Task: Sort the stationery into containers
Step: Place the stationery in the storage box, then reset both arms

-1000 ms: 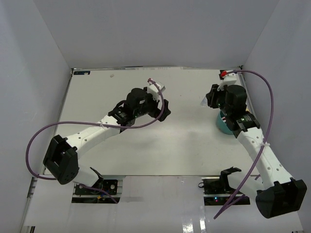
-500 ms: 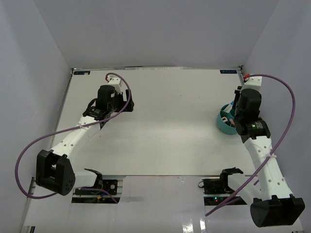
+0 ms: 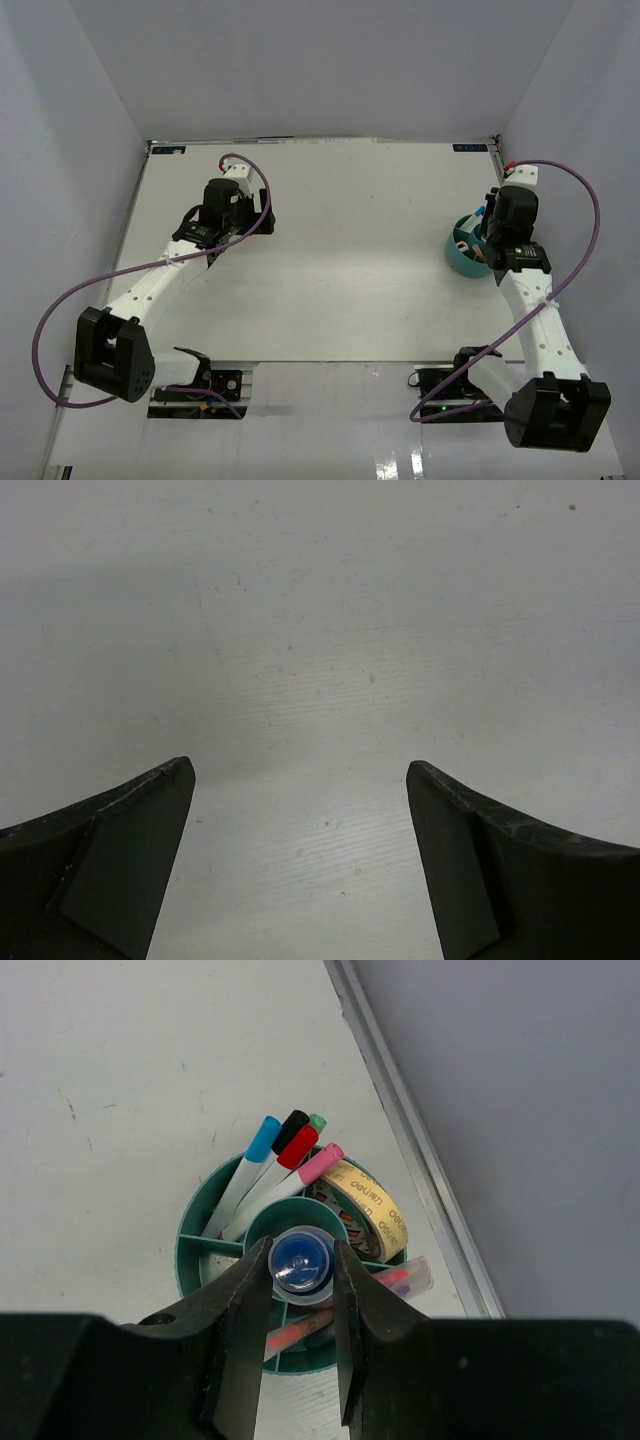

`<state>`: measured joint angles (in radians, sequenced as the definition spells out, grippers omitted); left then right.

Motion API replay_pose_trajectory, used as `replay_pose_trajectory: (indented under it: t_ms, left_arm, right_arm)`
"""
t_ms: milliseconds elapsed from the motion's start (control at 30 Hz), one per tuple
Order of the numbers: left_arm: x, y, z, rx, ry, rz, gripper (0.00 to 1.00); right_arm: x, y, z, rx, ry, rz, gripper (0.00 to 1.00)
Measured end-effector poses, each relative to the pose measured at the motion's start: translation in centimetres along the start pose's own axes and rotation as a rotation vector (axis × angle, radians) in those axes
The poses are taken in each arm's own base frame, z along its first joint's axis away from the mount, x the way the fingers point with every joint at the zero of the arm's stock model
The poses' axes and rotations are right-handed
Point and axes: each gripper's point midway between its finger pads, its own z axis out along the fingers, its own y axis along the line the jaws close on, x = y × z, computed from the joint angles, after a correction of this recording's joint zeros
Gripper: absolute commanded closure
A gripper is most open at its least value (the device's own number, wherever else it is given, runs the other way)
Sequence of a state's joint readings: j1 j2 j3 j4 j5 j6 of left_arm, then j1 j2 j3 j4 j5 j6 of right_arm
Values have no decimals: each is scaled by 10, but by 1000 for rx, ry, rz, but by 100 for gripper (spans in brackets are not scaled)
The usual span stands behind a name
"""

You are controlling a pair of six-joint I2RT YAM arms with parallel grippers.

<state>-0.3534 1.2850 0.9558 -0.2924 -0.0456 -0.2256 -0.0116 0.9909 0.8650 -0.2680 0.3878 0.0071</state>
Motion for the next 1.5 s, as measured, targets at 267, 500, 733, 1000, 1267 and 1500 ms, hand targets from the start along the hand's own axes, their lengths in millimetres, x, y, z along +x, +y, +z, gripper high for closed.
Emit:
replay_pose_trajectory:
  t_ms: [267, 500, 733, 1000, 1267, 1500]
  left_arm:
    - [0, 0, 0, 0, 0, 0, 2]
    - [1, 0, 0, 0, 1, 2, 2]
    - [3, 1, 0, -1, 6, 4, 2]
    - [-3, 0, -9, 4, -23, -1, 2]
    - [-56, -5, -73, 17, -205, -30, 2]
    - [-108, -2, -168, 23, -464, -60, 2]
  right_arm:
    - [15, 1, 16, -29, 26, 46, 92]
    - [34, 1, 27, -39, 64, 87, 69]
    - [37, 4, 31, -49, 66, 111, 28]
    - [6, 7, 3, -111, -45, 143, 2]
    - [-79, 3, -91, -242, -374, 203, 10]
    - [-125, -2, -184, -341, -594, 203, 10]
